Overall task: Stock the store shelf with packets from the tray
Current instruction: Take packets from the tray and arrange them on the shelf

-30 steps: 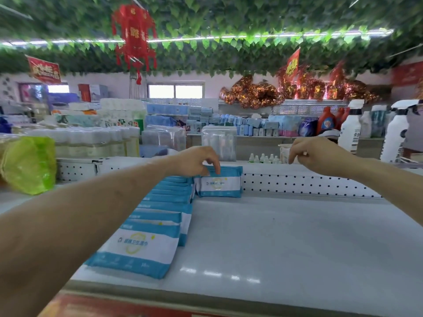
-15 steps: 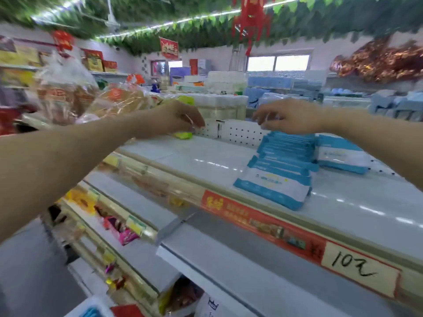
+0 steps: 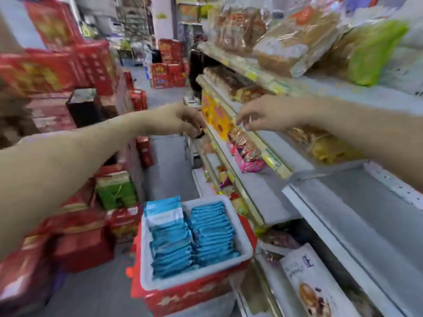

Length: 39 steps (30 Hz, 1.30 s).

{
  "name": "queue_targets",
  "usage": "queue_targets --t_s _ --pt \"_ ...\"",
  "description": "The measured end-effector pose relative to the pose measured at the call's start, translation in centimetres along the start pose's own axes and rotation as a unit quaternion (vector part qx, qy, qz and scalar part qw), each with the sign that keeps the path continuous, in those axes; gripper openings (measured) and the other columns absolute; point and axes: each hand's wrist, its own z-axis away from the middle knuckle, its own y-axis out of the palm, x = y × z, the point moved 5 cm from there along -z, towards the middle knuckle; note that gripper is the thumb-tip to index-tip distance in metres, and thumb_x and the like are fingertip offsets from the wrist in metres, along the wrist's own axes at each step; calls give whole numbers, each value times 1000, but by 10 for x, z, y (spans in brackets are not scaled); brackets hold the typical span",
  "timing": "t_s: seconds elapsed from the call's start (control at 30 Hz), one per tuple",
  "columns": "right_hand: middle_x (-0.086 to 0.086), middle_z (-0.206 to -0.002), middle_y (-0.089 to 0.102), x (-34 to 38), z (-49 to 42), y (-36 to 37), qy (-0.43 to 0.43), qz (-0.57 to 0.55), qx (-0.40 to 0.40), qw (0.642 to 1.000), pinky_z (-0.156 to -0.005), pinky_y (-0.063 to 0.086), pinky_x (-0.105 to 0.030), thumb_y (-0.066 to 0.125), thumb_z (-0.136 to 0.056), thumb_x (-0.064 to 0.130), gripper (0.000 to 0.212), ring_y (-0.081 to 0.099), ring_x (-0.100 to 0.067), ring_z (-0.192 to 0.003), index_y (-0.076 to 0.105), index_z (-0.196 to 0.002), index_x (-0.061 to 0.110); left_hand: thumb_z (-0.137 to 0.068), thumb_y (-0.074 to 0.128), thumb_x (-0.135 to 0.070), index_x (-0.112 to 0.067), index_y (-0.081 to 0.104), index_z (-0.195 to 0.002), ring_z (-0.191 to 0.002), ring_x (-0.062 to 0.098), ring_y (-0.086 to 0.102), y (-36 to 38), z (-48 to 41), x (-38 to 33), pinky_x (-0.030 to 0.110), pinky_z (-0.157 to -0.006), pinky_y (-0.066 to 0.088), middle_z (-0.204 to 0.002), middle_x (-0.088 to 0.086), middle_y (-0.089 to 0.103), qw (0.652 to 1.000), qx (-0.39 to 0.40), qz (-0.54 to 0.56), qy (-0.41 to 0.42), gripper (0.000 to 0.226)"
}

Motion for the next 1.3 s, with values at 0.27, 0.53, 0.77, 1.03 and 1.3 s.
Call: queue_targets --t_s 0.27,0.53,0.77,1.03,1.3 --pt "8 -120 64 76 -54 211 -25 -119 172 977 -72 40 -10 60 -102 25 23 58 -3 -95 67 -124 24 -93 65 -8 -14 74 -120 -101 13 66 149 95 150 24 -91 48 -114 0 74 985 95 -65 -130 29" --pt "9 -127 65 112 -46 305 -8 -196 218 956 -97 49 -28 58 -101 25 28 61 -10 -110 68 -127 25 -92 60 -17 -31 64 -130 -133 29 42 204 108 210 46 -110 40 -148 -1 46 965 39 -190 -174 42" --pt "16 -121 65 85 -42 310 37 -236 179 954 -91 47 -20 60 -100 25 25 60 0 -106 71 -122 30 -94 59 -17 -35 69 -122 -121 27 49 210 92 213 42 -100 46 -137 -3 48 962 68 -215 -153 34" --pt "16 -118 64 70 -61 305 60 -249 148 955 -96 51 -27 59 -100 21 24 59 0 -108 73 -117 31 -92 51 5 -33 73 -121 -117 23 61 210 97 207 39 -95 54 -129 -5 62 963 126 -219 -93 52" --pt "12 -124 52 125 -144 293 -27 -222 102 969 -96 43 -30 57 -96 15 29 54 -10 -115 73 -109 36 -98 60 -10 -35 76 -113 -108 17 61 98 129 202 34 -97 49 -121 -5 67 985 74 -93 -124 33"
